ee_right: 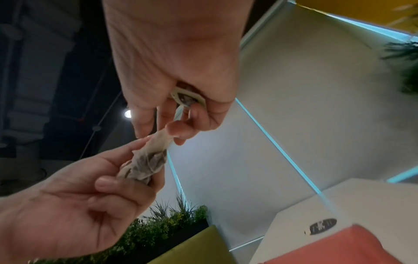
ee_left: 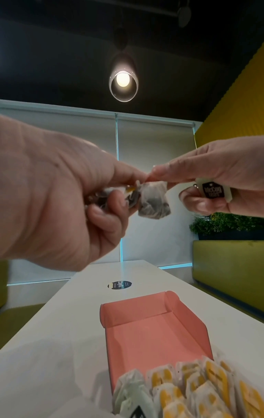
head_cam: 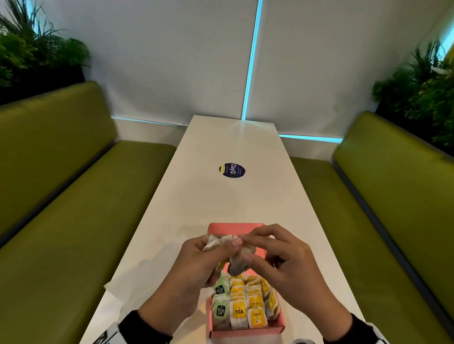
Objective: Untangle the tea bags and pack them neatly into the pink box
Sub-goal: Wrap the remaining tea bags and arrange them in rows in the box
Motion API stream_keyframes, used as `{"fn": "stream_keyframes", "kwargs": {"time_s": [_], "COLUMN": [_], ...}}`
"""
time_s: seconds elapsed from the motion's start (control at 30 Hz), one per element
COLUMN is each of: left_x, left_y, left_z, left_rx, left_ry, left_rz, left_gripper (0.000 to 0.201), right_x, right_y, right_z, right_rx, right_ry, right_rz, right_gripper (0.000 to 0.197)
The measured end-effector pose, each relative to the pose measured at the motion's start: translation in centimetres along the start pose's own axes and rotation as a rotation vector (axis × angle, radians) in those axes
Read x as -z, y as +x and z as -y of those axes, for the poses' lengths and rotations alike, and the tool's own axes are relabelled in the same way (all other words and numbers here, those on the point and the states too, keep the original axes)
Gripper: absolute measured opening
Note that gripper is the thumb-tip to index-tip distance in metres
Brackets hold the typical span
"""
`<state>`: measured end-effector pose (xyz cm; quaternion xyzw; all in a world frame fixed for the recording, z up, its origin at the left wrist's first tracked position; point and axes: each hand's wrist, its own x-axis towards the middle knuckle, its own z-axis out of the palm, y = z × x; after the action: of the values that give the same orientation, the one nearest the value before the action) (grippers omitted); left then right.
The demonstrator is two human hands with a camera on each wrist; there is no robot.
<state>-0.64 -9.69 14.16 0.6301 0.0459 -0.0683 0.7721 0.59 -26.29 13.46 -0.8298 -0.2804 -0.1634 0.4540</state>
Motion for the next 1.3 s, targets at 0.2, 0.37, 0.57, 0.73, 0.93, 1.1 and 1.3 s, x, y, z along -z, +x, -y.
{"fn": "stream_keyframes", "kwargs": {"time_s": [0.2,0.37,0.57,0.73,0.93,1.1,1.3], "left_x": [0.2,0.4,0.4,0.2,-0.3,-0.2,-0.2], "left_y": [-0.2,-0.3,-0.3,-0.2,-0.5,-0.5,-0.1], "left_z": [-0.3,-0.5,-0.5,-0.7,-1.4,-0.9,-0.2], "left_rx": [0.040,0.071,0.019,-0.061,-0.228,-0.372,-0.407], "left_ry": [-0.036,-0.077,-0.022,-0.037,-0.048,0.035,0.023], "left_rz": [0.068,0.141,0.141,0.085,0.013,-0.080,-0.189], "left_gripper": [0.034,0.036,0.024,0.014,0.010,0.005,0.010], "right_x": [0.0,0.1,0.1,0.0,-1.2,-1.5,-1.7], "right_y": [0.0,0.1,0.0,-0.2,-0.7,-0.7,-0.7], "right_z": [-0.1,0.2,0.7,1.3,1.9,2.5,2.9], "right_rx": [-0.046,-0.008,-0.019,-0.328,-0.520,-0.618,-0.625], "right_ry": [0.167,0.225,0.244,0.585,0.515,0.525,0.509], "right_rz": [-0.049,-0.070,-0.055,-0.011,0.155,0.129,0.144], "right_gripper": [0.024,0.026,0.023,0.040,0.012,0.004,0.013]}}
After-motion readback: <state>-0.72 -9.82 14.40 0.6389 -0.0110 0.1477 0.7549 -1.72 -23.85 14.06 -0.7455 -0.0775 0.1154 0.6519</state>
